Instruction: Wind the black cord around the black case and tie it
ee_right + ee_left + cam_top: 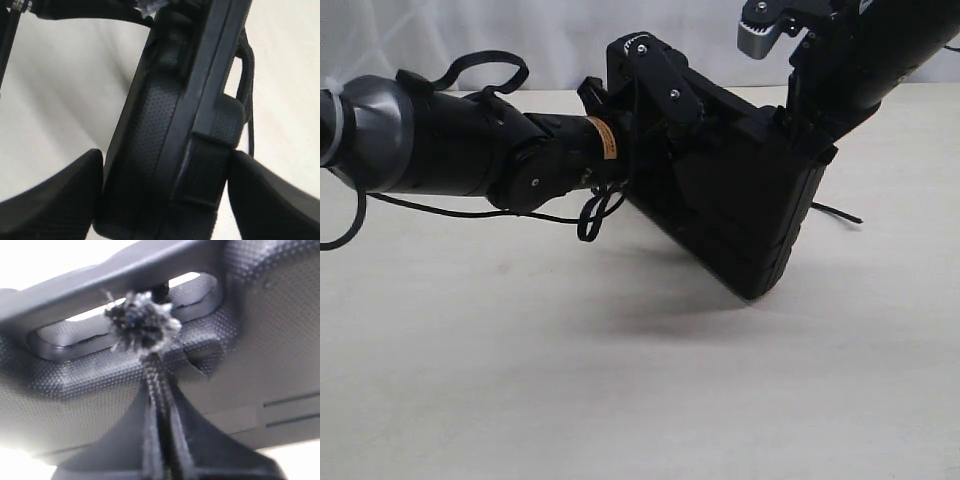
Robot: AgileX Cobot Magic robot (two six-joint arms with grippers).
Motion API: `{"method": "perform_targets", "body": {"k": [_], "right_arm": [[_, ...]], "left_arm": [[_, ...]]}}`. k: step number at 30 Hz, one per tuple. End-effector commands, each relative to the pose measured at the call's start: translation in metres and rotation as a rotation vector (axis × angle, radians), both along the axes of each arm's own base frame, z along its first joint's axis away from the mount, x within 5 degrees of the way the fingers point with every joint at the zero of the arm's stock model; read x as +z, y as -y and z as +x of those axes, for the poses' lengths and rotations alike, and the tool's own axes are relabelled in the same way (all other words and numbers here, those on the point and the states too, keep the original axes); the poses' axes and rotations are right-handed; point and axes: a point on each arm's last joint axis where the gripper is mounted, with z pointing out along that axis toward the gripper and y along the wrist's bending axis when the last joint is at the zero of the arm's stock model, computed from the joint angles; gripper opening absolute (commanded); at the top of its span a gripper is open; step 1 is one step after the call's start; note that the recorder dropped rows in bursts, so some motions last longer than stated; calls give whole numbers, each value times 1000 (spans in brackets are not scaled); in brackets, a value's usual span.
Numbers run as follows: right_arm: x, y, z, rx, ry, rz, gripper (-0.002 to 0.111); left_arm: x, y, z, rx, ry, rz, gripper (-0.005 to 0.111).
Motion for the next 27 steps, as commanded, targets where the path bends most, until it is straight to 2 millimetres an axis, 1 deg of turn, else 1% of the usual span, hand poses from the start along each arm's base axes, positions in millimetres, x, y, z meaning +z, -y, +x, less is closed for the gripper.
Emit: {"method": "perform_targets", "body": {"k": [1, 2, 3, 5, 6, 8, 9, 10, 11, 12, 13, 14, 15, 17, 19, 23, 24, 26, 27], "right_arm": [[-3, -3, -3, 15, -41, 11, 65], [-3, -3, -3, 15, -41, 12, 65], [-3, -4, -3, 17, -42, 16, 65], [-3, -4, -3, 17, -40, 17, 65], [-3, -4, -3, 17, -40, 17, 65], [-2, -4, -4, 17, -39, 20, 65], [1, -7, -6, 29, -25, 20, 63], [4, -10, -9, 41, -16, 18, 61], [10, -17, -16, 77, 11, 8, 57], [13, -23, -20, 101, 24, 2, 56], [18, -34, -30, 126, 32, 5, 55], [18, -39, -34, 134, 23, 6, 55], [18, -49, -42, 150, -1, 1, 55], [15, -56, -49, 167, -22, -14, 56], [9, -63, -57, 191, -47, -44, 58], [-8, -75, -72, 252, -88, -89, 67], [-12, -78, -74, 240, -76, -101, 68], [-11, -80, -73, 187, -28, -122, 68], [-9, -80, -70, 119, 14, -134, 68]], "left_arm": [[0, -2, -2, 9, -33, 18, 36], [0, -2, -3, 9, -36, 22, 46], [1, -3, -3, 10, -41, 27, 61], [7, -6, -6, 3, -48, 59, 70], [12, -7, -7, -2, -41, 67, 70], [32, -13, -13, 0, -28, 62, 70], [48, -17, -18, 3, -14, 51, 70], [56, -20, -20, 6, -7, 45, 70], [73, -25, -25, 9, 12, 30, 70], [83, -29, -28, 12, 27, 17, 70], [96, -36, -32, 30, 31, -6, 70], [104, -41, -34, 42, 35, -17, 70], [116, -51, -37, 67, 36, -35, 70], [129, -61, -41, 89, 40, -56, 70], [139, -66, -47, 94, 43, -61, 70], [147, -72, -55, 100, 37, -61, 70], [148, -73, -56, 103, 29, -55, 70], [145, -75, -57, 106, 2, -31, 70], [143, -76, -58, 111, -21, -14, 70]]}}
